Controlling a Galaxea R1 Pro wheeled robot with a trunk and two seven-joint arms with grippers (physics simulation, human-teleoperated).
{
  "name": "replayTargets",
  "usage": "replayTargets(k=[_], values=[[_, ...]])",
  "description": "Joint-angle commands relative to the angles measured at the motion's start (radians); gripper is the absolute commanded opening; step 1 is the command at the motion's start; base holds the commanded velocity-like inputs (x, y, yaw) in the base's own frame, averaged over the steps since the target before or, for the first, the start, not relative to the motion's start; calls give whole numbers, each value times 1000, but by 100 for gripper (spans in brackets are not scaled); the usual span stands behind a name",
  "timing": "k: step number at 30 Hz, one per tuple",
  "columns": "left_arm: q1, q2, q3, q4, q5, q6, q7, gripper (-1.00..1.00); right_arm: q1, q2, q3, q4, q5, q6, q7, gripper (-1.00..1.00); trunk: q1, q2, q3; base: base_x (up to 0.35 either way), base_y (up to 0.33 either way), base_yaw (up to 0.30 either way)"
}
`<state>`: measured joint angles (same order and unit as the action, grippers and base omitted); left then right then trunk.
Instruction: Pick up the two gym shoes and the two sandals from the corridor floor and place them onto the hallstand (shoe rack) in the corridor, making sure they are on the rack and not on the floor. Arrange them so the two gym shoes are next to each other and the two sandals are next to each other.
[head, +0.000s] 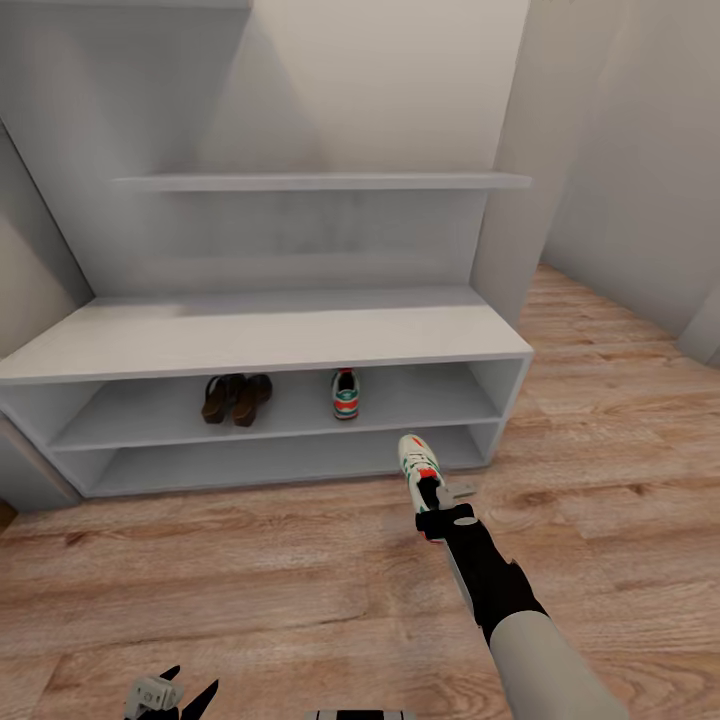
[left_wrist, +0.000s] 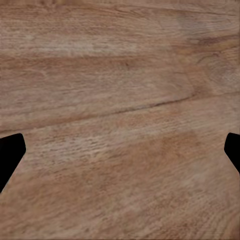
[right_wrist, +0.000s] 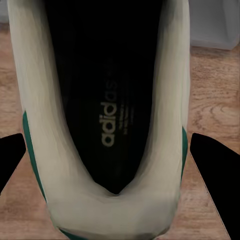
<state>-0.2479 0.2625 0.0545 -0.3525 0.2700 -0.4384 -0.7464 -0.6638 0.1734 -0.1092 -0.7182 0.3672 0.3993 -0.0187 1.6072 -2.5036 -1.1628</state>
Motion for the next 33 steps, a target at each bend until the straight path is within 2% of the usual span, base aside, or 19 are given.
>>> replayTargets(k=[1, 6, 16, 22, 33], values=[[-1, 0, 3, 1, 5, 1, -8, 100, 0, 1, -3, -1, 4, 4, 0, -100, 0, 0, -1, 288, 0, 0], [-1, 0, 3, 1, 5, 2, -8, 100, 0, 1, -3, -1, 4, 4, 0, -100, 0, 0, -1, 196, 0, 0], [-1, 0, 3, 1, 5, 3, -8, 100, 0, 1, -3, -1, 4, 4, 0, -100, 0, 0, -1, 53, 0, 0], [-1, 0, 4, 1, 5, 3, -8, 100, 0, 1, -3, -2, 4, 4, 0, -100, 0, 0, -1, 224, 0, 59], [-1, 0, 3, 1, 5, 3, -8, 100, 0, 1, -3, -3, 4, 4, 0, -100, 0, 0, -1, 31, 0, 36]])
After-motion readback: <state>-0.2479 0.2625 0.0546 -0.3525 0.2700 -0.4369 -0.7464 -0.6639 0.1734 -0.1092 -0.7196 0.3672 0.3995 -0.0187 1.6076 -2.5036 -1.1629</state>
